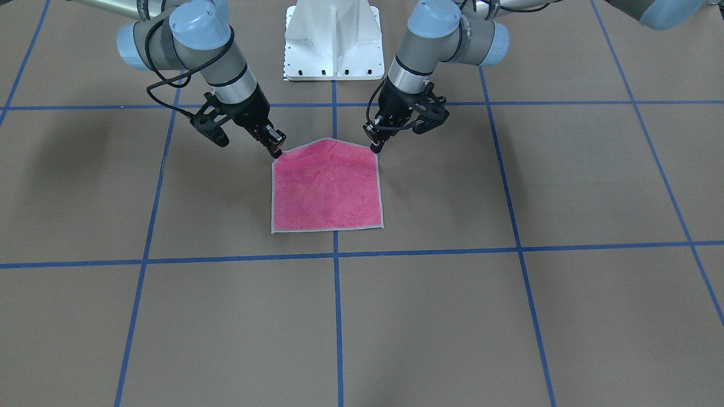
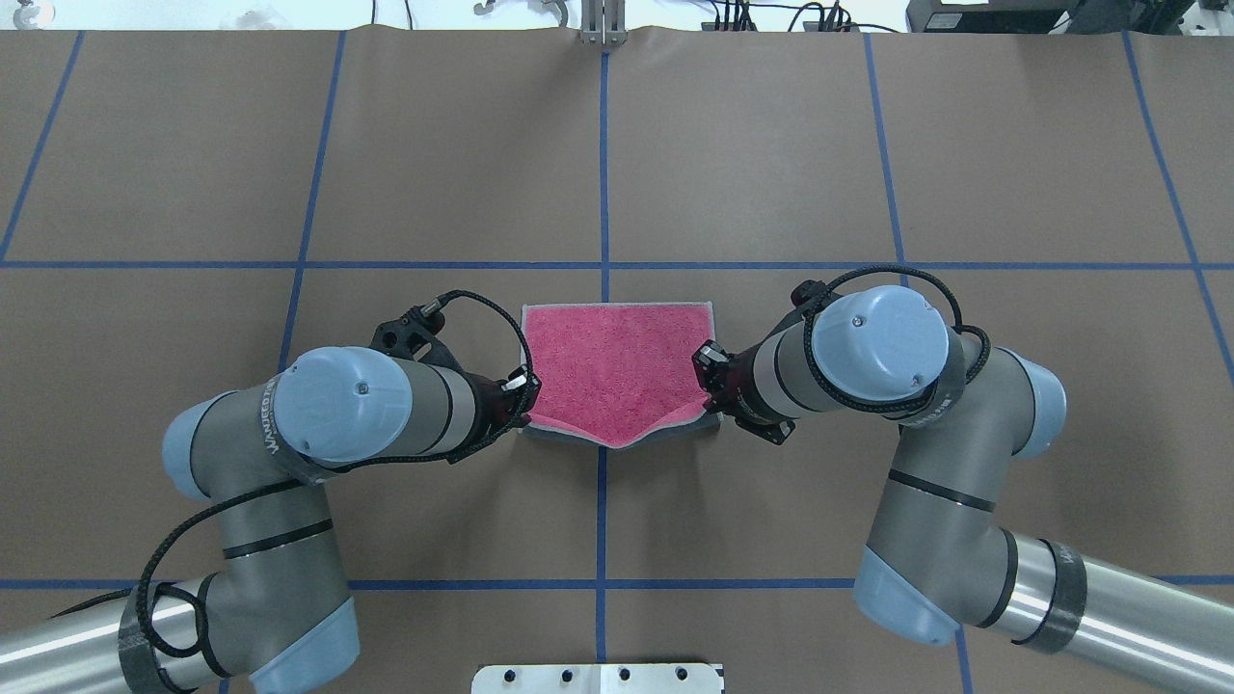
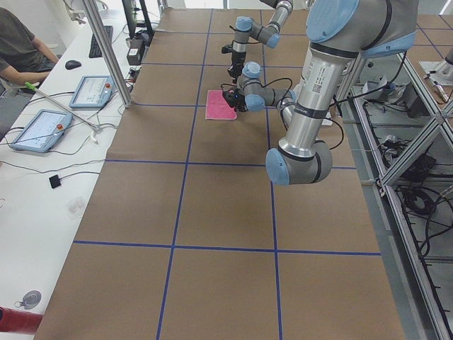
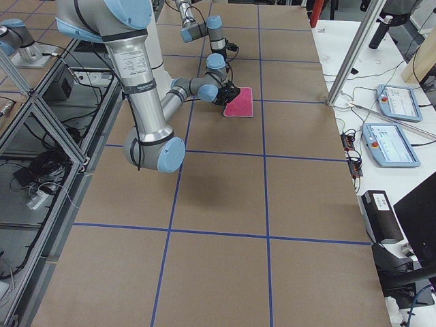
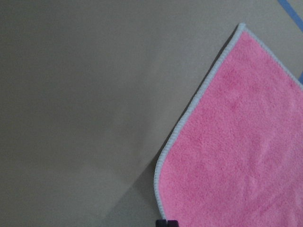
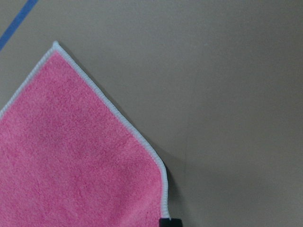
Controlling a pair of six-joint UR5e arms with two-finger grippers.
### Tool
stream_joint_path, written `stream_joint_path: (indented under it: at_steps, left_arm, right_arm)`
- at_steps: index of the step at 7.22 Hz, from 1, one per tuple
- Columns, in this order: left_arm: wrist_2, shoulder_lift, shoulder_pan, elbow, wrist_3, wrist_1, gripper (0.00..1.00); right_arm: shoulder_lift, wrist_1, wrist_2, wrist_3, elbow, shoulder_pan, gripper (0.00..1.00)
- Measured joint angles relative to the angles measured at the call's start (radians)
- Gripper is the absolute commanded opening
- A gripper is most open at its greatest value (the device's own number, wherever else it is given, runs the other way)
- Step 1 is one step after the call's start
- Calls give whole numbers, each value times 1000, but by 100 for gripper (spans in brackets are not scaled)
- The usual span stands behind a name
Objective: Fold towel twice with both arms
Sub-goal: 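Lift the near edge with both grippers and fold it over the far edge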
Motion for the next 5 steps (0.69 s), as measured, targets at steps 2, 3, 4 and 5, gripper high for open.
stream_joint_path:
  at_steps: [2,3,4,5]
  left_arm:
    - [0,-40,-36,61,2,-1,0]
    - [0,-54,-53,84,2,-1,0]
    - [-1,-69,-69,106,3,-2,0]
    - [-1,-86,-82,130,4,-4,0]
  right_arm:
    - [49,2,28,0,-60,45,0]
    - [68,2,35,-2,-86,61,0]
    - [81,3,38,-8,-107,73,0]
    - [93,3,39,-17,-128,84,0]
